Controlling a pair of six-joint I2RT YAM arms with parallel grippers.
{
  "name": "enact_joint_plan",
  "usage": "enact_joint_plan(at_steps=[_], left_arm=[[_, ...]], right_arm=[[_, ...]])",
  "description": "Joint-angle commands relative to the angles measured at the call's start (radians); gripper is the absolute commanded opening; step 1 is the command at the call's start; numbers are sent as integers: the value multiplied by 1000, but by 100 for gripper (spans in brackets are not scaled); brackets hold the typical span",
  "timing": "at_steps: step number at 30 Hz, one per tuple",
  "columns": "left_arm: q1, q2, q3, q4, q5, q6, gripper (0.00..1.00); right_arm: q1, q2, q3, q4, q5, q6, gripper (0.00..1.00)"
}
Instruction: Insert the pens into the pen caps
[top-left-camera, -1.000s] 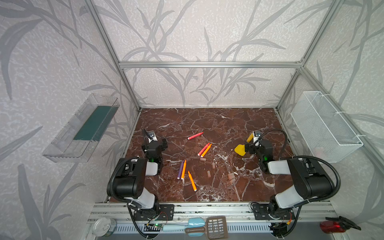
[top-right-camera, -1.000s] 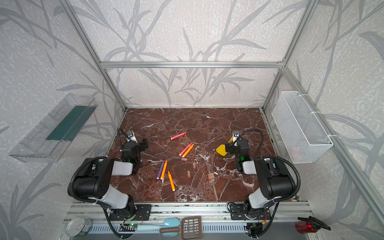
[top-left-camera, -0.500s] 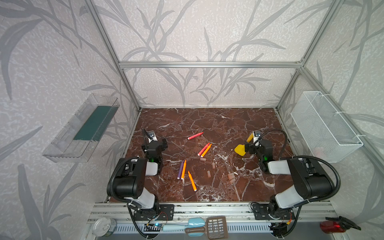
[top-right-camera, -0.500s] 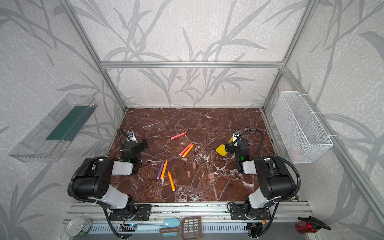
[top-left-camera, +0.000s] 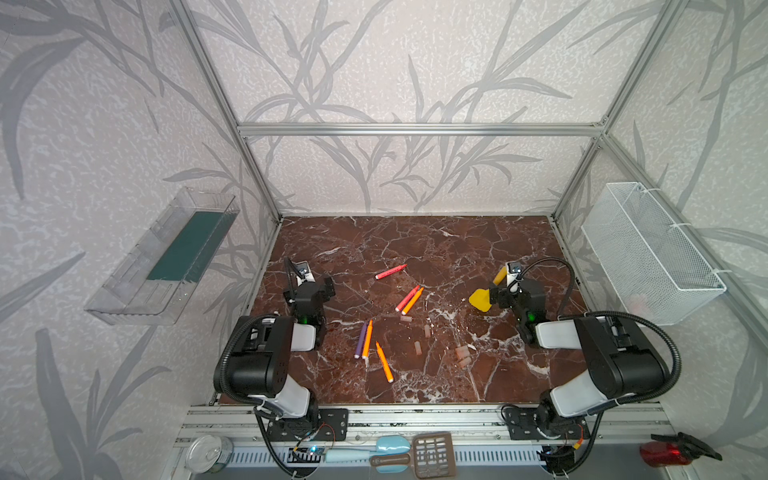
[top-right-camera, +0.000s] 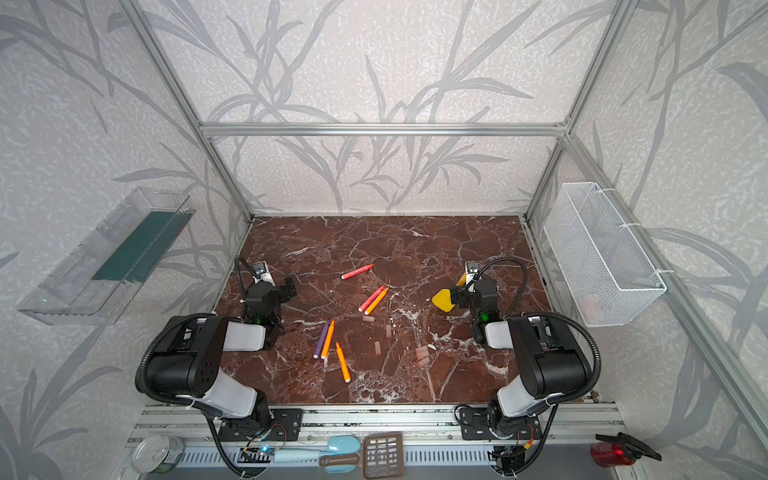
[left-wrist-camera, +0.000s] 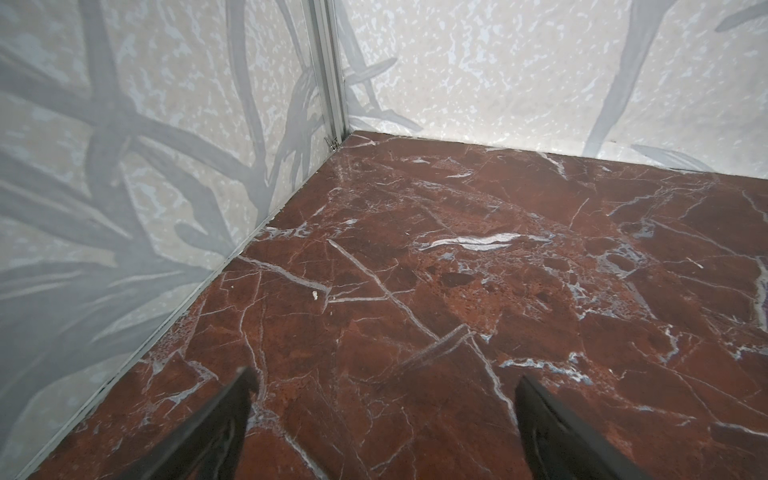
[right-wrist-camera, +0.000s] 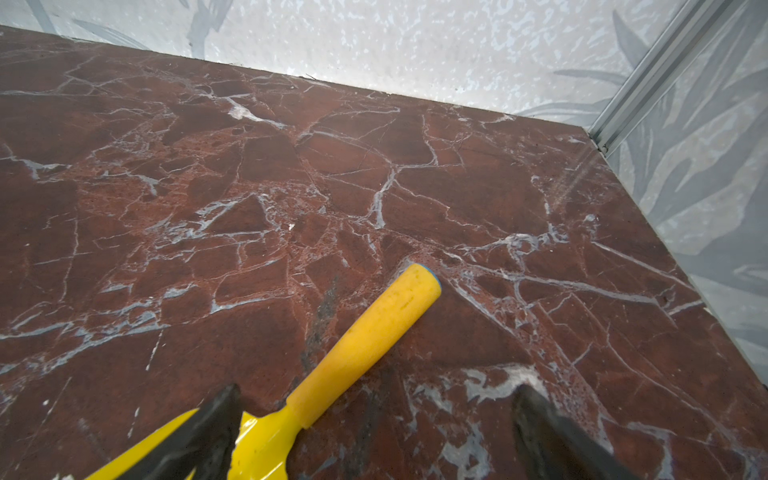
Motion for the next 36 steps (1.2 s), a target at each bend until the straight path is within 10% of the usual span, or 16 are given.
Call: enact_joint_plan(at_steps=[1,9,15,18,23,28,36], left_arm=[[0,6,-3,20,0,-1,99],[-29,-85,-55,50,-26,32,99],[-139,-375,-23,-236,-172,-2,99],[-138,-534,68,-543,26,-130,99],[-138,-647,72,-556,414,-224,99],[-125,-657,80,-595,341,-398,99],[-115,-707,168,-817,369,-558,99]], right_arm=[[3,-18,16,12,-5,2,99],[27,-124,-47,56,100,-2,99],[87,-370,68,-393,145,65,99],[87,-457,147,-604,105,201,99],[85,-557,179,-737,-81,443,99],[82,-670,47,-513,-198,489,99],[82,-666,22,-512,48,535,99]])
